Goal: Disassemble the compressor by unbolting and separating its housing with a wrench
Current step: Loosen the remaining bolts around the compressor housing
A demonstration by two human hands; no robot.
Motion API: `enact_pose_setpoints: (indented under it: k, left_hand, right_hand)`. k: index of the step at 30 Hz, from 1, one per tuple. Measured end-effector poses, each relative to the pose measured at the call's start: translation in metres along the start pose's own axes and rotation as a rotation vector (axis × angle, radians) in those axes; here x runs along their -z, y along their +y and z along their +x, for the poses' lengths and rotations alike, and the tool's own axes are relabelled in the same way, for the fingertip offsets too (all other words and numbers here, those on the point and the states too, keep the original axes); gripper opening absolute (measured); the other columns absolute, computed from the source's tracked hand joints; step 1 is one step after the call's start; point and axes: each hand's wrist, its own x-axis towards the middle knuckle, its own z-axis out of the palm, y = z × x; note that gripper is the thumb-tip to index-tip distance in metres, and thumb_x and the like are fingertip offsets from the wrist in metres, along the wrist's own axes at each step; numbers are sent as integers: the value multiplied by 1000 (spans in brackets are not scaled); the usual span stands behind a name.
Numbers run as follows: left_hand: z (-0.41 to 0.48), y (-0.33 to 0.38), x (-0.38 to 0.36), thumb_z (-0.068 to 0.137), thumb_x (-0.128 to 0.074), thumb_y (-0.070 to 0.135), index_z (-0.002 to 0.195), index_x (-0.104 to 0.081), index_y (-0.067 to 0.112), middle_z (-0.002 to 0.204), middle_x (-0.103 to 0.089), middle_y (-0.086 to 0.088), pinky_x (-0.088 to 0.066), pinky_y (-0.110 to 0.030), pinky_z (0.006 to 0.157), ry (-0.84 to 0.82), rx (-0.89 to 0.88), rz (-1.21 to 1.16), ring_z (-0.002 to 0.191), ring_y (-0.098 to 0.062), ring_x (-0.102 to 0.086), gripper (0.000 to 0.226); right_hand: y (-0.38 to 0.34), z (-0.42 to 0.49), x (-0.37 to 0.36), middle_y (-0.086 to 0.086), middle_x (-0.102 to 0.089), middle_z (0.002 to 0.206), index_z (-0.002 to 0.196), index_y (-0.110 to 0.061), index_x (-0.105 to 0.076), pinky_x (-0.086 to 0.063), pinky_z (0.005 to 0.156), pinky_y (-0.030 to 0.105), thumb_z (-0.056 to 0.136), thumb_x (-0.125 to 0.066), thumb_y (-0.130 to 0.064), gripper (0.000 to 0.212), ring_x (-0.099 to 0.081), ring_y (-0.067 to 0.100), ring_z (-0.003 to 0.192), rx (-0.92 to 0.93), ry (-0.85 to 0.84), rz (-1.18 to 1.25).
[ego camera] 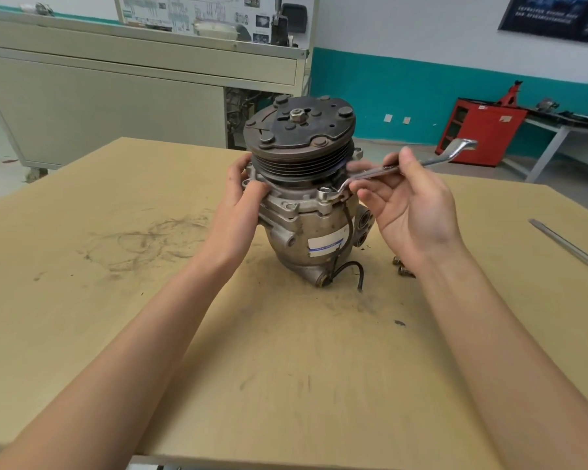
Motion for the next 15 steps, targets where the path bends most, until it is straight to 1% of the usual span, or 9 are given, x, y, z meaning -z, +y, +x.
enact_pose_setpoints:
  k: [1,2,5,7,9,10,12,13,15]
  left_hand:
    - [0,0,0,82,-38,36,140,-35,29,119,-54,13,-41,-3,62,-3,-2,-2,76,17,-54,59]
    - [1,0,1,80,-38,37,140,-35,30,118,-54,15,-41,-3,60,-5,-1,-6,74,18,-54,60]
    - [1,1,1,78,-38,41,141,-34,34,119,-53,22,-42,-10,66,0,9,-3,82,15,-55,63]
    - [0,1,0,78,-39,40,142,-34,31,118,-52,23,-42,-7,63,6,0,-15,79,17,-55,65]
    - [1,0,0,80,-40,37,143,-33,27,118,-50,21,-41,-3,58,5,-10,-18,75,20,-54,64]
    - [1,0,0,83,-40,35,143,-34,26,120,-50,18,-41,-2,57,4,-13,-15,74,20,-53,60]
    - [1,-2,1,93,-41,28,142,-34,25,124,-51,11,-40,-2,58,9,-15,-10,76,18,-53,50]
    - [1,-3,1,95,-40,25,142,-35,25,126,-50,10,-40,-1,60,15,-15,-9,80,15,-53,47]
    - [1,-3,1,96,-41,25,142,-35,25,128,-50,11,-39,-1,62,18,-21,-8,87,10,-52,47]
  right_hand:
    - [-1,-1,-1,17,-72,81,81,-7,-50,-54,57,22,104,-28,-24,36,-70,22,67,39,12,18]
    - [-2,-4,-1,17,-72,82,81,-8,-51,-54,58,22,104,-29,-26,37,-71,24,68,114,27,-3]
    - [-1,-18,-5,10,-73,80,84,-8,-54,-56,59,24,102,-33,-28,33,-72,25,69,414,46,-244]
    - [6,-29,-10,6,-73,80,87,-12,-55,-57,60,26,101,-38,-28,28,-72,23,71,594,35,-403]
    - [13,-37,-14,4,-70,85,88,-17,-56,-58,63,31,100,-43,-33,24,-72,21,75,737,-17,-536]
    - [17,-39,-15,5,-68,89,87,-16,-58,-58,64,34,99,-43,-34,26,-72,22,77,794,-49,-605]
    - [22,-41,-12,7,-64,97,96,-8,-56,-59,65,39,99,-42,-33,29,-71,25,80,880,-118,-723]
    - [24,-42,-11,9,-63,99,100,-6,-55,-59,67,40,100,-42,-32,29,-70,26,82,920,-146,-774]
    - [28,-44,-8,14,-66,97,96,-1,-60,-59,71,37,100,-42,-30,35,-70,25,85,1028,-148,-894]
